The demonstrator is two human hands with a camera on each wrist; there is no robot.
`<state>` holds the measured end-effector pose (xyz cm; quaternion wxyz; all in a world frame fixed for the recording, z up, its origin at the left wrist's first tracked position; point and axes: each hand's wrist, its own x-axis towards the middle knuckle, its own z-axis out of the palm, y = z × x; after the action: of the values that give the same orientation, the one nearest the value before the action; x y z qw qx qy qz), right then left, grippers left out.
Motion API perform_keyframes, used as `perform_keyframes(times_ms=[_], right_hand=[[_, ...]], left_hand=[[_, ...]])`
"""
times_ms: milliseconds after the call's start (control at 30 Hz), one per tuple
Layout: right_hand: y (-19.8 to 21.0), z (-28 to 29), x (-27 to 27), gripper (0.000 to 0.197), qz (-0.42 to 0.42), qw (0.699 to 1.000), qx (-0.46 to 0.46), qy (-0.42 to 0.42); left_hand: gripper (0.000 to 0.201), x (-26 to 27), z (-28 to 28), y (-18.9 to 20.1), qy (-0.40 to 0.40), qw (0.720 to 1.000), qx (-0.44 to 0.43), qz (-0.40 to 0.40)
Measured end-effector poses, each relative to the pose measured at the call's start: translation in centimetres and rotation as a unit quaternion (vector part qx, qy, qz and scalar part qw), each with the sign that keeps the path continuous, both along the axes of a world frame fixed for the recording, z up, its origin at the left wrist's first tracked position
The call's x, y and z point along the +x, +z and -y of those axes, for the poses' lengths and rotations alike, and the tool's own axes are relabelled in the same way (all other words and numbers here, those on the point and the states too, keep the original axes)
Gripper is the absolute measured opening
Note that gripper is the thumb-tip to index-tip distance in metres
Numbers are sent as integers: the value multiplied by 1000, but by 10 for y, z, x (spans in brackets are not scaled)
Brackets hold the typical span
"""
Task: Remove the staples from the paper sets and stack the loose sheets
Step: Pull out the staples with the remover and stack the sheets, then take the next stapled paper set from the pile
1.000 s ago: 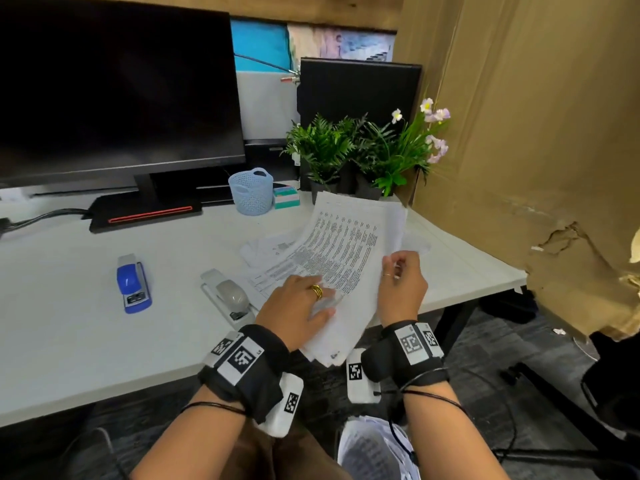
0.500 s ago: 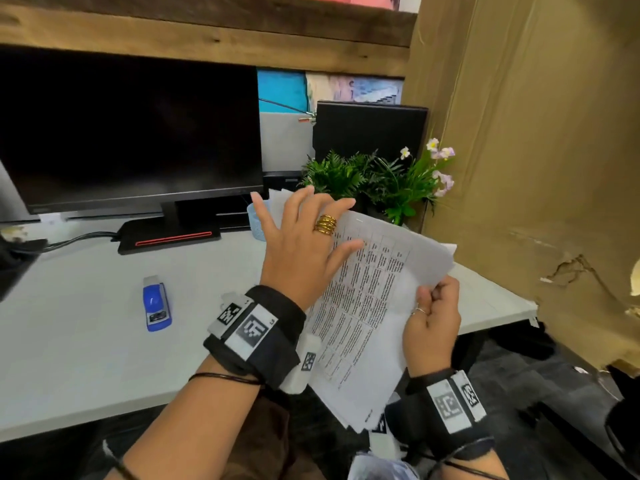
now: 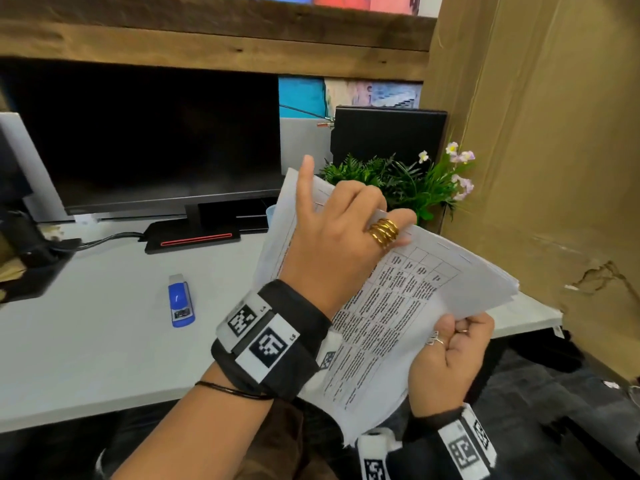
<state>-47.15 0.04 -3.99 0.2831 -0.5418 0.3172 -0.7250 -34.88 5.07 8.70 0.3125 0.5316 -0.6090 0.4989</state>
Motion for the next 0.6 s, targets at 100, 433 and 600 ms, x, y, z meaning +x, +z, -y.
perform_keyframes(times_ms=[100,433,600], right_hand=[[0,-4,8,13,29,996,51,71],[-25,-12,45,20,-72,843,229,482],[-34,-9,78,41,-431,853,46,290]], left_hand=[[9,-2,-3,5,12,1000,-5,18],[30,68,-42,-16,202,925,282,-154],[28,115,-69,-70,261,856,374,-245]])
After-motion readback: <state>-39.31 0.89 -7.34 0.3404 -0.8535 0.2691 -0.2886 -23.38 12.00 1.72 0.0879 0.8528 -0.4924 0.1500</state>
